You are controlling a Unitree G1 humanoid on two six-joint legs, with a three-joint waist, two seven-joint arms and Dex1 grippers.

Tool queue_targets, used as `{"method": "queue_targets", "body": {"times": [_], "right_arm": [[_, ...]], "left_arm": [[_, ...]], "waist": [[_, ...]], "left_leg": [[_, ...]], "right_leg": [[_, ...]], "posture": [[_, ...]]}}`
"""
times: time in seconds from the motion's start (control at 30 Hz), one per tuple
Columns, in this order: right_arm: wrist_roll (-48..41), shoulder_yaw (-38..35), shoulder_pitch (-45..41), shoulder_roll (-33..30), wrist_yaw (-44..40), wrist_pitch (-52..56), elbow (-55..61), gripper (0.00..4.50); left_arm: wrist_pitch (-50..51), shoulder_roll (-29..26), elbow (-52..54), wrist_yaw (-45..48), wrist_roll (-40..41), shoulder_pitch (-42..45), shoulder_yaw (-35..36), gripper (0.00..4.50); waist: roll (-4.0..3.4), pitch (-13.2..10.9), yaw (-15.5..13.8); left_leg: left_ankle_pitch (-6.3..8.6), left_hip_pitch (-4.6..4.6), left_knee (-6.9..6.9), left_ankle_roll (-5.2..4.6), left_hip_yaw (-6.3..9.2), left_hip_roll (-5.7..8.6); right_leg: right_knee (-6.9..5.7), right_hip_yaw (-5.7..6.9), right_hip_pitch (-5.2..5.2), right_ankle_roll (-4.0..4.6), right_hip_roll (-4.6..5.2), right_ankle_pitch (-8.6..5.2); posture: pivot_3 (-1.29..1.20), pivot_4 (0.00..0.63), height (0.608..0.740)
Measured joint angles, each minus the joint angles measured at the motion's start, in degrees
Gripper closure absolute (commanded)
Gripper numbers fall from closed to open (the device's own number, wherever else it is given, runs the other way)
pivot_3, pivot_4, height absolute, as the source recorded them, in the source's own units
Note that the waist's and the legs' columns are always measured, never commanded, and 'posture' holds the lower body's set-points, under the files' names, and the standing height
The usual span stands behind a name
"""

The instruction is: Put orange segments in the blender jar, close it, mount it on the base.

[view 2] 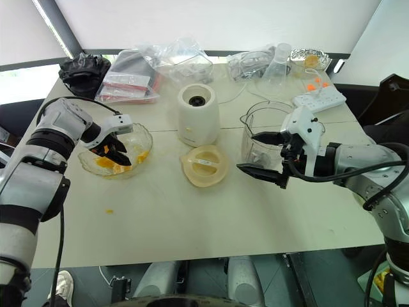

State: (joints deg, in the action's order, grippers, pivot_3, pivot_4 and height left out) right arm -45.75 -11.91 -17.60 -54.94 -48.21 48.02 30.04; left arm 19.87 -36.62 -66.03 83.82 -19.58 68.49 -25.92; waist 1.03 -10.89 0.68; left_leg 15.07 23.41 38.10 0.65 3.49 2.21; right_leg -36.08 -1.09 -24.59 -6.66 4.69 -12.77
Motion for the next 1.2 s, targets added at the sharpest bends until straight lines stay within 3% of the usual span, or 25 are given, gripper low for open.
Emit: {"method": "queue_targets", "body": {"times": [0.63, 1.2], "right_arm": [[0.6, 0.2, -1.1, 0.3, 1.1, -0.5, -0.1, 0.08], [0.6, 0.9, -1.8, 0.3, 0.8, -0.5, -0.6, 0.08]], "left_arm": [[8.6, -1.0, 7.3, 0.8, -1.2, -5.1, -0.2, 1.24], [5.7, -2.0, 10.6, -3.8, -1.1, -9.2, -0.1, 1.24]], "waist": [[0.00, 0.0, 0.0], [-0.01, 0.0, 0.0]], "left_leg": [[0.00, 0.00, 0.01, 0.00, 0.01, -0.03], [0.00, -0.01, 0.02, 0.00, 0.00, -0.03]], "right_leg": [[-0.03, 0.00, 0.00, 0.00, 0.00, 0.00], [-0.04, -0.01, 0.00, 0.00, 0.02, 0.00]], "posture": [[0.00, 0.150, 0.740], [0.00, 0.150, 0.740]]}}
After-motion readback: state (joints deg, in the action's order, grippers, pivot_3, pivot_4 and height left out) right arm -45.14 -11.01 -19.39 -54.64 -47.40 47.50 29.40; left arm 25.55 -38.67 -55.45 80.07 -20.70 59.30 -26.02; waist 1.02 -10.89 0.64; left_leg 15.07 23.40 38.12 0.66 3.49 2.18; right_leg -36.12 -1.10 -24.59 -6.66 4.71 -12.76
